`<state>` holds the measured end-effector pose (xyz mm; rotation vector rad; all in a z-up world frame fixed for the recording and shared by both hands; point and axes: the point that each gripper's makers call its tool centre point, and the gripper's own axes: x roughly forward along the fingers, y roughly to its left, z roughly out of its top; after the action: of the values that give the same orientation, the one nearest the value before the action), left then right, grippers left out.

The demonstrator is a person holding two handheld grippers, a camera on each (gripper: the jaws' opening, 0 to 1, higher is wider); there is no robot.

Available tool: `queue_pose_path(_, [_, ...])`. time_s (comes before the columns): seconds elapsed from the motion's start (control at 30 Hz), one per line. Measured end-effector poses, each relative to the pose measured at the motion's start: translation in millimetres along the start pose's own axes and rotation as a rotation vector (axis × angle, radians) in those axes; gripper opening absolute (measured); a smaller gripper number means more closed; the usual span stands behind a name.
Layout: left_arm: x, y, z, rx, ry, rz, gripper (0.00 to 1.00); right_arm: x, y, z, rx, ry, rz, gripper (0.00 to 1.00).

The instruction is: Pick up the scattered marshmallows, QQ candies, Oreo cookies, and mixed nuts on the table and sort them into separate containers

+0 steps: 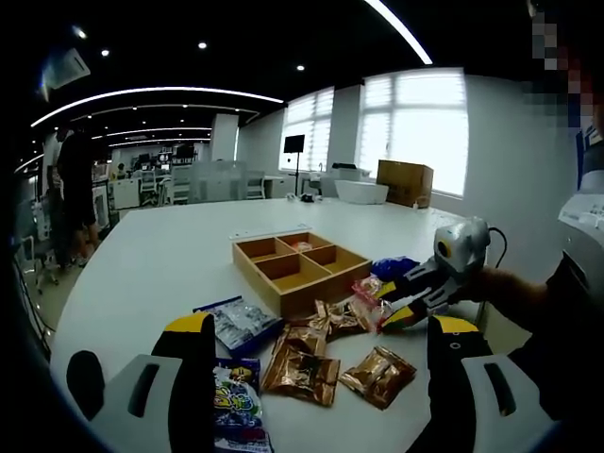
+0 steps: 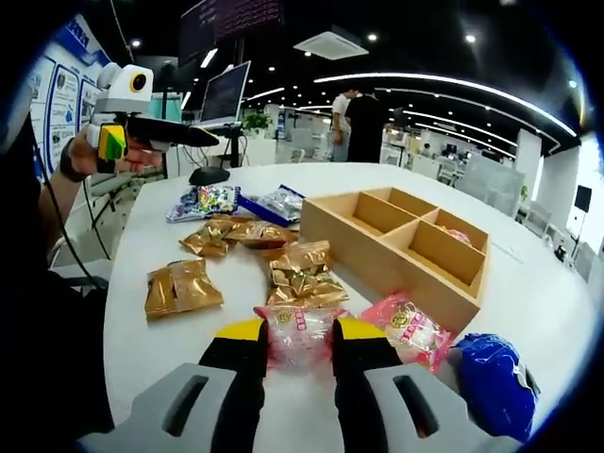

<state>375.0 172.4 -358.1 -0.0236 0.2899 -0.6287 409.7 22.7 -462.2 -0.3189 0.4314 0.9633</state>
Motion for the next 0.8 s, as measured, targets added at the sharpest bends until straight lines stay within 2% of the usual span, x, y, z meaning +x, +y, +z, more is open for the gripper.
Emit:
queue_pose_path(0.43, [-1.9,0.3,2.6,0.003,-0.005,0.004,0.97,-4.0,4.5,3.7,0.012,-0.006,0.01,0.2])
queue_pose_path(0.8, [-2.3,-0.3,5.9,0.011,-0.007,0.003,0.97,-18.0,0.9,14.0,0.016,-0.035,-0.004,0.2])
